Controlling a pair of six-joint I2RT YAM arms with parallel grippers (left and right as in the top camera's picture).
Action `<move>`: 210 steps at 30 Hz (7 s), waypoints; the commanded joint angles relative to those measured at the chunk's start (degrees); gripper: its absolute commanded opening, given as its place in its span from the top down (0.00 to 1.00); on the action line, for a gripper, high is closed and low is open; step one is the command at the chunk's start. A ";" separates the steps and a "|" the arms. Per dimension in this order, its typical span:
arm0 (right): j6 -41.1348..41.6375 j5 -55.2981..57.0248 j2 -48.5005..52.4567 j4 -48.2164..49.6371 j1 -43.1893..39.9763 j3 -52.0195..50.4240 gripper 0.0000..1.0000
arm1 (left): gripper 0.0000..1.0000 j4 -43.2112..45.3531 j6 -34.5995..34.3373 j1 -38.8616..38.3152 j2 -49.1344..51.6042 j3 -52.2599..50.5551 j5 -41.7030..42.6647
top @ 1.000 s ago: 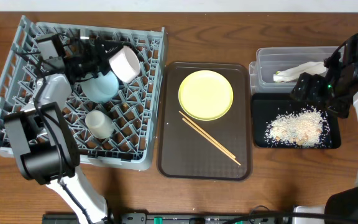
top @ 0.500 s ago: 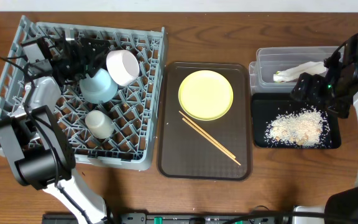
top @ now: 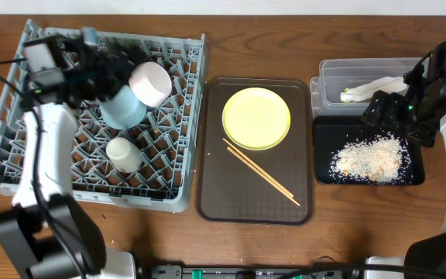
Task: Sort waste into correct bins and load items into the dishwasher
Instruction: 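Lower the left gripper to the wooden chopsticks and grasp one, then carry the chopstick to the dish rack and insert it with the left gripper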
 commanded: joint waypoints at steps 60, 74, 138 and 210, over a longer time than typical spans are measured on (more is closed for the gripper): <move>0.37 0.28 -1.11 -0.13 -0.24 1.05 0.01 | 0.36 -12.55 -29.88 -58.03 16.92 -8.33 -43.54; 0.37 0.28 -1.11 -0.13 -0.24 1.05 0.01 | 0.34 -9.51 -30.27 -58.03 15.85 -8.17 -43.54; 0.37 0.28 -1.11 -0.31 -0.22 1.05 0.01 | 0.92 -9.03 -12.76 -48.43 6.40 -9.01 -46.77; 0.39 0.28 -1.11 -0.74 -0.20 1.05 0.01 | 0.78 -23.04 -8.98 -21.29 -15.69 -12.22 -55.82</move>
